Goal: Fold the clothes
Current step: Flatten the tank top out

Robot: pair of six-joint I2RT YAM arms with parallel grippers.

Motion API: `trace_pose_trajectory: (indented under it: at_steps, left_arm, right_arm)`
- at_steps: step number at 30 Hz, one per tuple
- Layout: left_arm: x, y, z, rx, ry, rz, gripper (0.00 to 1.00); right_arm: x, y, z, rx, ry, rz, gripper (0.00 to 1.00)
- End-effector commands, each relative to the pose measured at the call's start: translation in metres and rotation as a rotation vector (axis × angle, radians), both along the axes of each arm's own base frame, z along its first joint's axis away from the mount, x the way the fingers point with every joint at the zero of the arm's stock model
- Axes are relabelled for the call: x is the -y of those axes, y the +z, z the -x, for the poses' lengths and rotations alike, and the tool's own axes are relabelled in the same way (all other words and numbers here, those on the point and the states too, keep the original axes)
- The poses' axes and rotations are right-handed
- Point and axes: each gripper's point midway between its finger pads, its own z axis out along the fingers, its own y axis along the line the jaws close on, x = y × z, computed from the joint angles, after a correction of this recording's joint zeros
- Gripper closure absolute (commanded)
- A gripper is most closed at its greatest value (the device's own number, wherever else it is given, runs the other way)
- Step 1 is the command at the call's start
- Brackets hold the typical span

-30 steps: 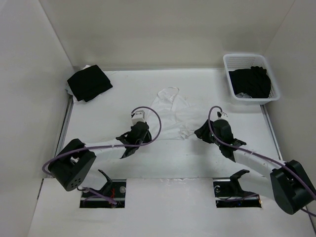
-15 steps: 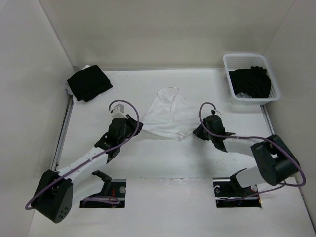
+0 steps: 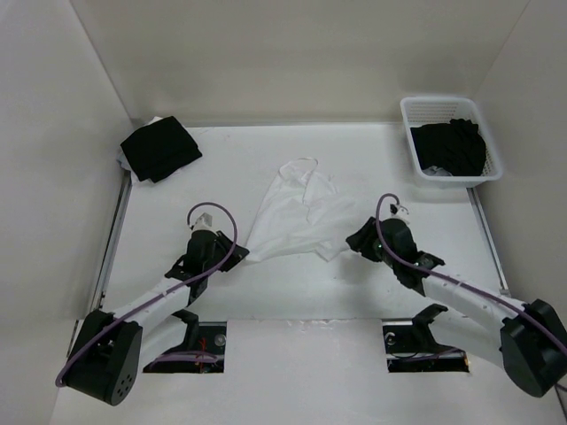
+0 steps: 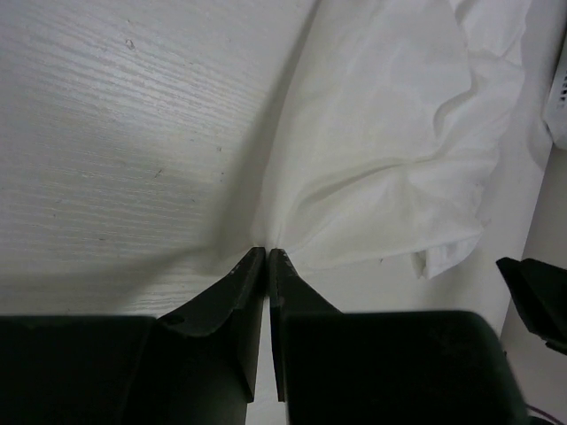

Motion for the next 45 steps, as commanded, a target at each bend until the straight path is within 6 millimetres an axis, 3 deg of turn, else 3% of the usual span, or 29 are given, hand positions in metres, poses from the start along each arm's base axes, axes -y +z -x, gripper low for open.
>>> trace_pose_trajectory:
  at_steps: [1, 3, 8, 13, 15, 17, 18, 20, 23, 25, 28, 29, 30, 31, 37, 45]
  left_arm:
    - [0.011, 0.013, -0.007, 0.057, -0.026, 0.051, 0.94]
    - [0.011, 0.013, -0.007, 0.061, -0.027, 0.05, 0.94]
    - [0.009, 0.017, -0.008, 0.086, -0.031, 0.041, 0.94]
    - [0.01, 0.021, -0.011, 0.098, -0.042, 0.035, 0.94]
    - [0.012, 0.028, -0.014, 0.115, -0.046, 0.043, 0.94]
    - [0.014, 0.035, -0.016, 0.129, -0.05, 0.05, 0.94]
    - [0.015, 0.04, -0.017, 0.139, -0.055, 0.057, 0.94]
    - [0.014, 0.045, -0.015, 0.143, -0.058, 0.061, 0.94]
    - [0.008, 0.045, -0.01, 0.139, -0.057, 0.035, 0.93]
    - [-0.001, 0.037, -0.005, 0.115, -0.054, -0.008, 0.92]
    - [-0.018, 0.018, 0.002, 0.051, -0.016, -0.073, 0.87]
    - [-0.02, 0.016, 0.003, 0.042, -0.007, -0.075, 0.84]
    - [-0.021, 0.015, 0.003, 0.037, -0.002, -0.08, 0.79]
    - [-0.022, 0.016, 0.002, 0.041, 0.002, -0.079, 0.75]
    - [-0.034, 0.024, 0.004, 0.059, 0.052, -0.128, 0.67]
    - [-0.031, 0.009, -0.002, 0.029, 0.045, -0.266, 0.6]
  right_arm:
    - [-0.032, 0.004, 0.0, -0.035, 0.08, 0.014, 0.52]
    - [-0.044, -0.004, 0.001, -0.063, 0.109, 0.032, 0.56]
    - [-0.068, -0.014, 0.008, -0.092, 0.157, 0.024, 0.57]
    - [-0.073, -0.036, 0.005, -0.137, 0.14, 0.032, 0.56]
    - [-0.077, -0.044, 0.001, -0.142, 0.131, 0.024, 0.64]
    - [-0.081, -0.041, -0.006, -0.106, 0.122, -0.003, 0.87]
    - [-0.081, -0.036, -0.005, -0.089, 0.121, -0.018, 0.93]
    - [-0.074, -0.026, 0.002, -0.075, 0.113, -0.032, 0.95]
    - [-0.063, -0.028, 0.045, -0.156, 0.159, -0.019, 0.95]
    - [-0.052, -0.041, 0.085, -0.253, 0.197, 0.01, 0.95]
    - [-0.026, -0.051, 0.122, -0.337, 0.145, 0.022, 0.9]
    - [-0.024, -0.047, 0.124, -0.326, 0.126, -0.006, 0.84]
    - [-0.022, -0.042, 0.124, -0.305, 0.105, -0.045, 0.67]
    - [-0.022, -0.04, 0.123, -0.294, 0.1, -0.055, 0.62]
    - [-0.019, -0.038, 0.116, -0.265, 0.083, -0.042, 0.53]
    - [-0.04, -0.047, 0.111, -0.263, 0.12, -0.052, 0.57]
